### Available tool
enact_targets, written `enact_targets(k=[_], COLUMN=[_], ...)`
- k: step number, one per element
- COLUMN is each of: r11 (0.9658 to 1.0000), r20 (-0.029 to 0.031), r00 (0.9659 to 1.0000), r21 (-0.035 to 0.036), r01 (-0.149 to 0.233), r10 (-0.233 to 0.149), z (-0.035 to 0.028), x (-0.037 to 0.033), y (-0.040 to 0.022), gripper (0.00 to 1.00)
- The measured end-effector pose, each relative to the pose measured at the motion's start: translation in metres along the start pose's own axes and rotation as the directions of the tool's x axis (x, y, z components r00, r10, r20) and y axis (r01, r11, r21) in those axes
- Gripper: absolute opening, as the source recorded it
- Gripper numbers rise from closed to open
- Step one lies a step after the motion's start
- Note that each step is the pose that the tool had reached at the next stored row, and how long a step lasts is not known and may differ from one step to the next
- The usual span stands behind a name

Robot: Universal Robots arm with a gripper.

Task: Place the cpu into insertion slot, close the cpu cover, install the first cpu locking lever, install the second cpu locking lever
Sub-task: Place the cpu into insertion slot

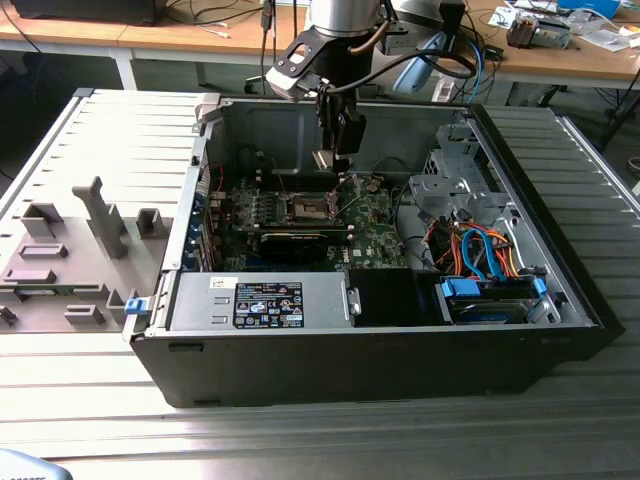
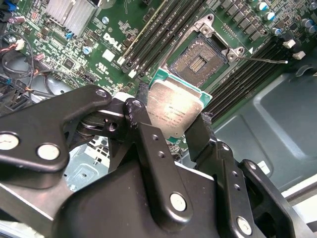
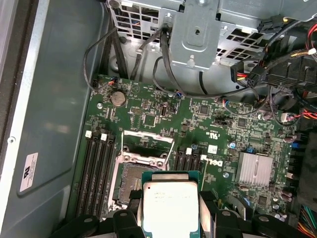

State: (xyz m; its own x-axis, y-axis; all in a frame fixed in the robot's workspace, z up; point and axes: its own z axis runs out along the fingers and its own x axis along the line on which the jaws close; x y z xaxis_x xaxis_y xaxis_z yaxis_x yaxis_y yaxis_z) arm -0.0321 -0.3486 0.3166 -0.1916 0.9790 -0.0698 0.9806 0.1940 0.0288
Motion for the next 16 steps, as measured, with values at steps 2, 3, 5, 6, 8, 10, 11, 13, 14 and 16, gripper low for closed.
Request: enact_targets(k=[2, 3, 5, 6, 8, 10, 11, 13, 14, 16], r11=[1.0, 1.0, 1.0, 1.0, 1.0, 1.0, 1.0, 1.0, 1.0, 1.0], r20=[0.0006, 0.001, 0.0038, 0.0041, 0.0049, 0.0055, 0.006, 0.0069, 0.0085, 0.0111], r00=[1.0, 1.0, 1.0, 1.0, 1.0, 1.0, 1.0, 1.0, 0.9999, 0.9999], r21=[0.0001, 0.0002, 0.0009, 0.001, 0.0011, 0.0013, 0.0014, 0.0016, 0.002, 0.0026], r01=[0.0, -0.001, -0.003, -0.003, -0.004, -0.004, -0.004, -0.005, -0.005, -0.007], r10=[0.0, 0.001, 0.003, 0.003, 0.004, 0.004, 0.004, 0.005, 0.005, 0.006], z=[0.0, 0.0, 0.0, 0.0, 0.0, 0.0, 0.0, 0.0, 0.0, 0.0], x=[0.0, 0.0, 0.0, 0.0, 0.0, 0.0, 0.0, 0.0, 0.0, 0.0], y=[0.0, 0.0, 0.0, 0.0, 0.0, 0.0, 0.0, 0.0, 0.0, 0.0], gripper=[0.55, 0.55, 0.55, 0.55, 0.55, 0.55, 0.55, 0.55, 0.55, 0.55])
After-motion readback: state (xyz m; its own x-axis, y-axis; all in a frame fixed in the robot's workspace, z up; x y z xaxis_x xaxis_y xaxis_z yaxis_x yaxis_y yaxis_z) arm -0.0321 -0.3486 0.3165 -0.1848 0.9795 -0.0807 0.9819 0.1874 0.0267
